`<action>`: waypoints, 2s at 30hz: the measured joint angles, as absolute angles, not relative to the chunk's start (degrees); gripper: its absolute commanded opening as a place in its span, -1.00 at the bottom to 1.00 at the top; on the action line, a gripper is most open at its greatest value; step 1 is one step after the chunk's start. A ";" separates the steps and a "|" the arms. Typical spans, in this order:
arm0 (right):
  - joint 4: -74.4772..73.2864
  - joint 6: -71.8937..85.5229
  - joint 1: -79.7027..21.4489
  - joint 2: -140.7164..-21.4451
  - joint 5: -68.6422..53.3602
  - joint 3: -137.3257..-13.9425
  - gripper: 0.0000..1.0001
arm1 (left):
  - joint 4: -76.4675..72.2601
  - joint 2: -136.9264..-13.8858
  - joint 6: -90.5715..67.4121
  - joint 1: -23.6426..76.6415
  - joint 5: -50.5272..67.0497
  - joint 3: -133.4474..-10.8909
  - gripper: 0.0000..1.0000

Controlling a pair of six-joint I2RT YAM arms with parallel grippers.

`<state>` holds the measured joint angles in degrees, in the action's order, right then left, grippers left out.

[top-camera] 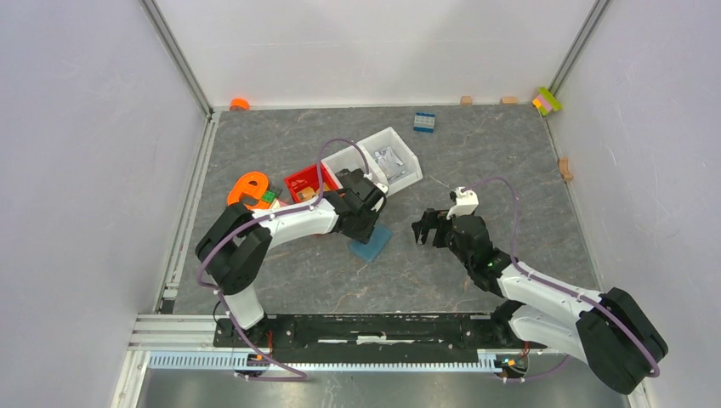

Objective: Take the credit cards out of the card holder
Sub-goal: Open the card holder at the center of the board.

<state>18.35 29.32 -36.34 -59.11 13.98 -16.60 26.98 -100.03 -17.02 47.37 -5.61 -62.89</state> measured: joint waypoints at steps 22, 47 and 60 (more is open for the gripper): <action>19.62 28.56 -36.34 -67.31 4.16 -19.09 0.98 | 17.93 -93.51 -18.79 41.95 4.75 -55.75 -0.12; 20.10 26.94 -37.39 -78.06 -6.00 -23.57 0.77 | 17.28 -99.63 -19.55 44.49 5.30 -59.33 0.12; 20.10 26.72 -37.39 -76.71 -5.04 -23.57 0.73 | 15.40 -95.07 -19.22 42.76 6.50 -56.42 -0.63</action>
<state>20.10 26.72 -37.39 -76.71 -5.04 -23.57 15.40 -95.07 -19.22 42.76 6.50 -56.42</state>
